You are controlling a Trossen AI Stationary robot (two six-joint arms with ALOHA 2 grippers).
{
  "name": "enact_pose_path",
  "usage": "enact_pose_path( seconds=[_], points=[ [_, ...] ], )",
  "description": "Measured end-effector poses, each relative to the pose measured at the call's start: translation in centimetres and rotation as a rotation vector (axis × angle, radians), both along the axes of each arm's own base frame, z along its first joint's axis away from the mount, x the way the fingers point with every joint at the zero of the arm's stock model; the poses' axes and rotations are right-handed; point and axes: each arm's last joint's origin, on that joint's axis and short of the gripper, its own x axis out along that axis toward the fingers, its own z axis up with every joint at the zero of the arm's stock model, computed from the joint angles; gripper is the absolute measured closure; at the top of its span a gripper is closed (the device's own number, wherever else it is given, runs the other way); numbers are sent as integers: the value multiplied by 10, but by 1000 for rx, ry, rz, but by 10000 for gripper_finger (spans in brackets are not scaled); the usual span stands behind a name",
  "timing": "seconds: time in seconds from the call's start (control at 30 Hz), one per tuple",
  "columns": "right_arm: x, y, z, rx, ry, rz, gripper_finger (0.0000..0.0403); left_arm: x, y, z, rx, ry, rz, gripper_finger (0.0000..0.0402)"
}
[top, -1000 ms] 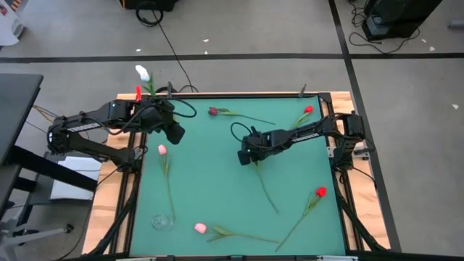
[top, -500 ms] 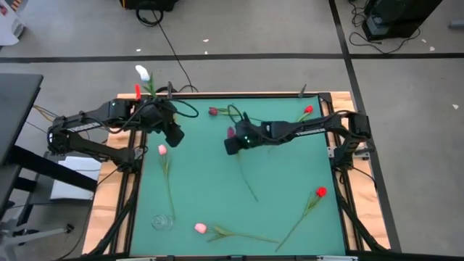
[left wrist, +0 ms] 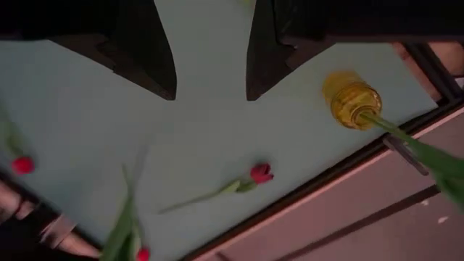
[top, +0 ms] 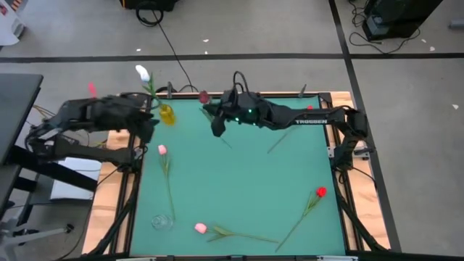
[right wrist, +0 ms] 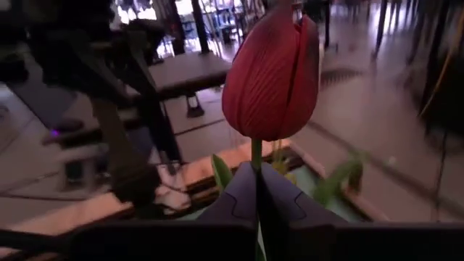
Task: Sort flowers into vase by color
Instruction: Put the bottom dark red flower into the yellow vase
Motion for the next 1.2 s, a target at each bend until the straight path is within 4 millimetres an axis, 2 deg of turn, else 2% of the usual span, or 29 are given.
enact_pose_path(
  seconds=[0.1, 0.23, 0.43, 0.67, 0.77, 0.97, 1.2],
  points=[
    [12, -10, 12, -112, -56, 22, 393, -20, -3, 4, 11, -68, 0, 230],
    [32, -27, 26, -166, -104, 36, 393, -35, -5, 5, 22, -115, 2, 230],
    [63, -54, 40, -185, -175, 37, 395, -39, -6, 6, 35, -122, -5, 230],
    [91, -84, 39, -195, -193, 35, 396, -40, -5, 6, 60, -112, 23, 230],
    [94, -95, 31, -212, -276, 47, 396, -40, -5, 5, 59, -103, 23, 230],
    [102, -117, -1, -161, -256, 42, 396, -41, -5, 5, 70, -90, 17, 230],
    [109, -124, -18, -176, -286, 93, 397, -37, -4, 4, 82, -72, 24, 230]
  ],
)
